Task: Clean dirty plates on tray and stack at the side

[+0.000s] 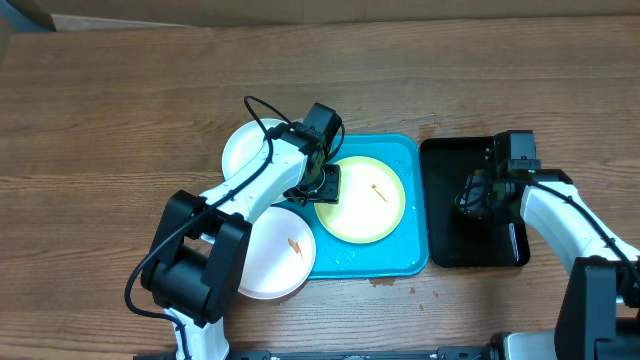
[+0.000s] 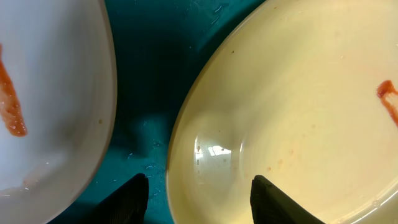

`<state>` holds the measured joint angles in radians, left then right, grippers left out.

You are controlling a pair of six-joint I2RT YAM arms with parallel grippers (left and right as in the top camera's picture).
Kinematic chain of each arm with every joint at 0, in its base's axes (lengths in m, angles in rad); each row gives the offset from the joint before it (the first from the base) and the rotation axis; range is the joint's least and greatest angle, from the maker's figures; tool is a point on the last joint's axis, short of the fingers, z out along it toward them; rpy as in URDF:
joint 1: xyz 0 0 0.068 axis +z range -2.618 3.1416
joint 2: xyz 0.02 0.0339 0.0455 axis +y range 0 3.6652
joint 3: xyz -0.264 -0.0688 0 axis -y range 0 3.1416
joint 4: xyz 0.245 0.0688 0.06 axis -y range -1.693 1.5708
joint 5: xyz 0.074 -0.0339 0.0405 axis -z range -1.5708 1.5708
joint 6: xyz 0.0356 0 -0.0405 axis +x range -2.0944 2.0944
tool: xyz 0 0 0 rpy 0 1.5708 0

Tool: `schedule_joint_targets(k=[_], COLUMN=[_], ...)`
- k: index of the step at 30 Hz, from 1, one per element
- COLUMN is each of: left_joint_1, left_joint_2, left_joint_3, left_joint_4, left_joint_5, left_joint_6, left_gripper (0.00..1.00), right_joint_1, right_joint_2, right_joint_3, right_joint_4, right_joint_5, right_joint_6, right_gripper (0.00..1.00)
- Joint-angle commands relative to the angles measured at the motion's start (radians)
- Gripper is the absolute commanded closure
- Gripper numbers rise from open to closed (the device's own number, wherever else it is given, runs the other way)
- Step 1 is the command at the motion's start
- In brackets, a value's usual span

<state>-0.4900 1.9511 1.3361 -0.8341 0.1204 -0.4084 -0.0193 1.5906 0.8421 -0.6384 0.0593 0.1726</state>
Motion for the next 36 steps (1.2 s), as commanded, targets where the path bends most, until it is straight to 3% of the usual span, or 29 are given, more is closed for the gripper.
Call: schedule_joint_targets(k=[1, 6, 9, 10, 14, 15, 17, 19, 36], left_joint_1=[-0.002, -0.002, -0.002, -0.002, -0.002, -0.002, -0.002, -0.002, -0.002], left_joint_2=[0.018, 0.018, 0.018, 0.018, 0.018, 0.018, 0.018, 0.018, 0.018], left_joint_3=[0.023, 0.023, 0.023, 0.023, 0.023, 0.023, 0.023, 0.023, 0.023], left_joint_4=[-0.002, 0.002, 0.0, 0.0, 0.001, 0.001, 0.001, 0.001, 0.002], left_joint_5=[0.012, 0.011, 0.011, 0.011, 0.011, 0.011, 0.011, 0.011, 0.012], left_joint_6=[0.001, 0.001, 0.001, 0.001, 0.001, 0.001, 0.001, 0.001, 0.001], left_gripper=[0.45, 0.45, 0.45, 0.45, 0.44, 0.44, 0.44, 0.44, 0.43], right_joint_1=[-0.002, -0.002, -0.002, -0.002, -0.002, -0.002, -0.002, -0.002, -0.002], right_joint_2=[0.005, 0.005, 0.005, 0.005, 0.005, 0.005, 0.005, 0.005, 0.05], right_joint_3=[-0.03, -0.032, -0.032, -0.032, -0.032, -0.031, -0.029, -0.026, -0.019], right_joint_4=[0.011, 0.008, 0.004, 0.003, 0.005, 0.007, 0.017, 0.033, 0.242], right_joint_5=[0.01, -0.008, -0.024, -0.024, -0.023, -0.022, -0.006, 0.026, 0.072], right_joint_6=[0.015, 0.014, 0.01, 0.009, 0.003, 0.003, 0.003, 0.003, 0.004], right_gripper=[0.37, 0.51, 0.91, 0.96, 0.96, 0.91, 0.45, 0.38, 0.34])
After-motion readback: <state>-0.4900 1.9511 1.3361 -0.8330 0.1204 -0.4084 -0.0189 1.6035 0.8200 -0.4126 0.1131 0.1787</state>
